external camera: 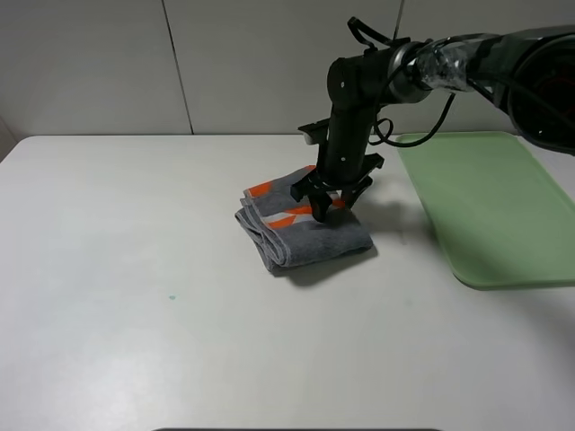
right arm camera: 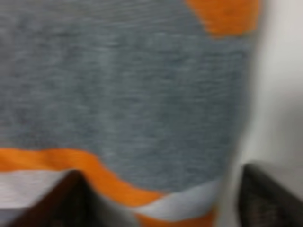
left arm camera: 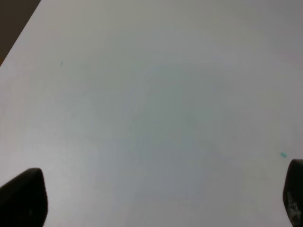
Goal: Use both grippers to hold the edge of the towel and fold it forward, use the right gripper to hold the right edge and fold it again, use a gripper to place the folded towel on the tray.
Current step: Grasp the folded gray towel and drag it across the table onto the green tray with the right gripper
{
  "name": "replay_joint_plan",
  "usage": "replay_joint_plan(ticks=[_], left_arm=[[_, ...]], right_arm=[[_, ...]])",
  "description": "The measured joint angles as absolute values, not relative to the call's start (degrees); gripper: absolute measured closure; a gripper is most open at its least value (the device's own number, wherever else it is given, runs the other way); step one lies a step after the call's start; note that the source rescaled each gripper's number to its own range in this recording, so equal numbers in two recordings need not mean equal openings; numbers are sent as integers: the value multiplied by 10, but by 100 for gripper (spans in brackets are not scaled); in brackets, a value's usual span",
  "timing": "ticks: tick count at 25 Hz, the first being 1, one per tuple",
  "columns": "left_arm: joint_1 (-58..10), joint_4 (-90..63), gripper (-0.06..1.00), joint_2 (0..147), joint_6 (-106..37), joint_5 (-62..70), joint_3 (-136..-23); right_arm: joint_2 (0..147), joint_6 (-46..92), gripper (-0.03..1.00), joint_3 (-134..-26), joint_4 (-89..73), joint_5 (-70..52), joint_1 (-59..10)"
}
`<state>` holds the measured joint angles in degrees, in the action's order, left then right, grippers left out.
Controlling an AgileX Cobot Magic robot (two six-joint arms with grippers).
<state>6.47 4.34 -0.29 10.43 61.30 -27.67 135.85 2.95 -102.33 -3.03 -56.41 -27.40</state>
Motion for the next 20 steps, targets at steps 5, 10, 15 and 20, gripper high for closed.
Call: replay_joint_plan(ticks=[5,10,15,20], left_arm=[[65,43,-6,-3,104,613,-277],[65,43,-6,-3,104,613,-277],[65,43,-6,-3,104,613,-277],[65,43,-6,-3,104,613,-277]], right_arm=[[1359,29,85,-1024,-28,-560,-274],[1359,29,84,-1024,-26,-560,-274],[1357,29,84,-1029,-24,-566,-274],[1347,20,84,-1063,18,-593,-274]])
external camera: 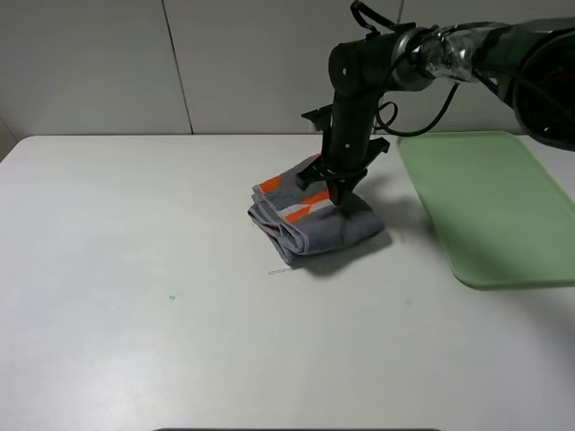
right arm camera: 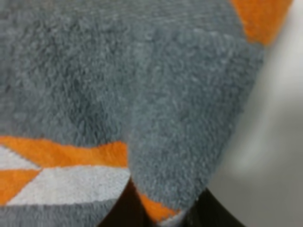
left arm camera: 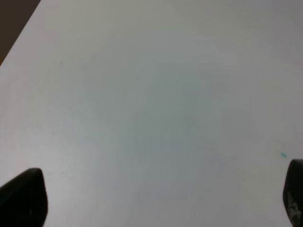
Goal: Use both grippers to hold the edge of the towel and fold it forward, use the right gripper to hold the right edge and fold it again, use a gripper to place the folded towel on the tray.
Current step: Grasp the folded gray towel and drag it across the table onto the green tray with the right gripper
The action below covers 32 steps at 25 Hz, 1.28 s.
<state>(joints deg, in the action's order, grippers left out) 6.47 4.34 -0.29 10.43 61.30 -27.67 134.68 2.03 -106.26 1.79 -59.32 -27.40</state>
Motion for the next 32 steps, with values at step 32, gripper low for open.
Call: replay_joint_plan(ticks=[32], left_arm=[[65,43,-6,-3,104,613,-277]], right_arm=[[1340,20,84,-1145,114,-674,-70]])
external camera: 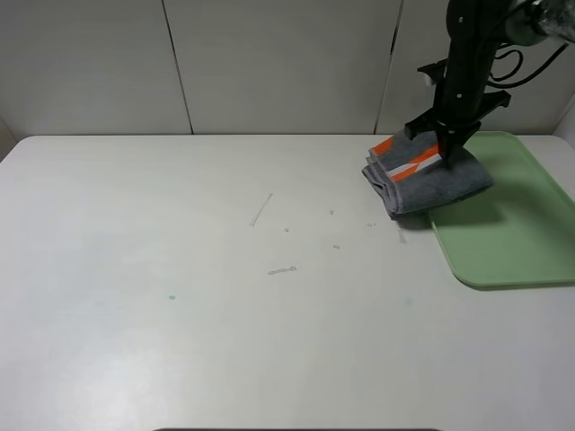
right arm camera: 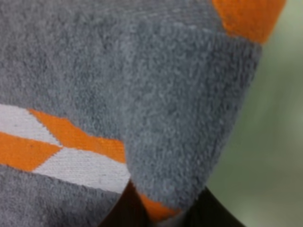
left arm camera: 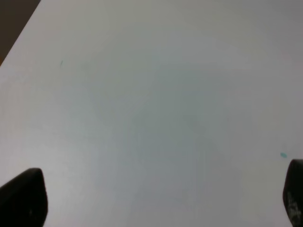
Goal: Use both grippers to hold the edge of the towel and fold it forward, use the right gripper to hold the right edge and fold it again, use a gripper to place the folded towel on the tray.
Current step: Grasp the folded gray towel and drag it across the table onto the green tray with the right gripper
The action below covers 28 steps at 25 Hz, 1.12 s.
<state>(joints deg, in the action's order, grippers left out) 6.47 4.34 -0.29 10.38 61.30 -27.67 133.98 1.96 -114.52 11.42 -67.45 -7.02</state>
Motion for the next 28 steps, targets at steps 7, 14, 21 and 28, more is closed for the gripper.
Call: replay_joint_plan(ticks=[7,14,21,28], left_arm=[[65,43,-6,-3,104,613,-277],[65,43,-6,-3,104,613,-277],[65,43,-6,-3,104,613,-277],[65,43,-6,-3,104,613,-277]], right_arm=[[1340,21,84,-1145,108,-657,3],[1340,26,84,-1145,97,-649,42],[1340,29,84,-1145,95,-649,43],[1340,8,22,-1145,101,-634,43]])
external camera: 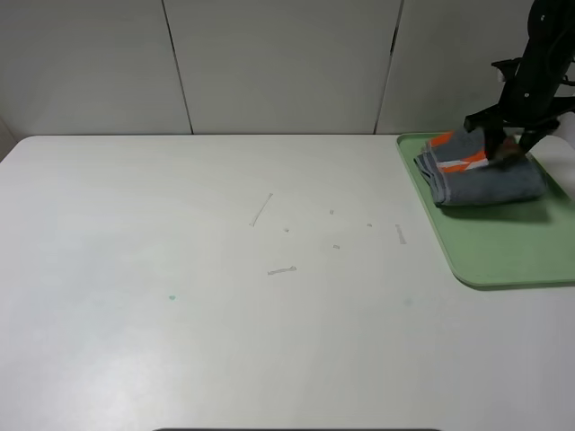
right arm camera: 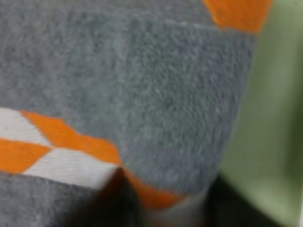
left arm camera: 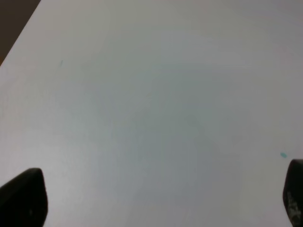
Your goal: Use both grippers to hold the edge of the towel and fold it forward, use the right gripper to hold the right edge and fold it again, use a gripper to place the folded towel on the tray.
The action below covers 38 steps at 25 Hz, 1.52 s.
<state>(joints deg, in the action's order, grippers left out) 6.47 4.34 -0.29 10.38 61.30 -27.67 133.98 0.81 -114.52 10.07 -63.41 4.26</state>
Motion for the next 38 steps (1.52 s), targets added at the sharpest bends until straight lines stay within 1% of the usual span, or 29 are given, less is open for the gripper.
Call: replay_joint_plan(ticks=[1,2,4,6,10,15,21,26,31,38], left_arm=[[65,43,-6,-3,104,613,-277],[65,43,-6,-3,104,613,-277],[65,43,-6,-3,104,613,-277],[65,43,-6,-3,104,613,-277],[65,43,-6,-3,104,613,-277],[65,43,-6,-3,104,613,-277],[65,43,-6,-3,104,613,-277],[65,43,-6,-3,104,613,-277],[65,43,-6,-3,104,613,-277],[65,43,-6,-3,104,613,-277]], right_arm=[[1340,0,12,-1145,104,-632,43],[1340,-10,6,-1145,108,-632,43],[1340,-15,0,-1145,113,-632,43],[1340,-17,-2,-1145,116,-632,43],[1339,-18,-3,-1146,117,-639,43],[1320,-20,-3,-1146,107,-679,41],[1257,-20,-3,-1146,62,-694,41],[1198,-13,-3,-1135,41,-694,26],[1123,-11,-3,-1065,26,-694,2],[996,-11,-3,-900,21,-695,-54]])
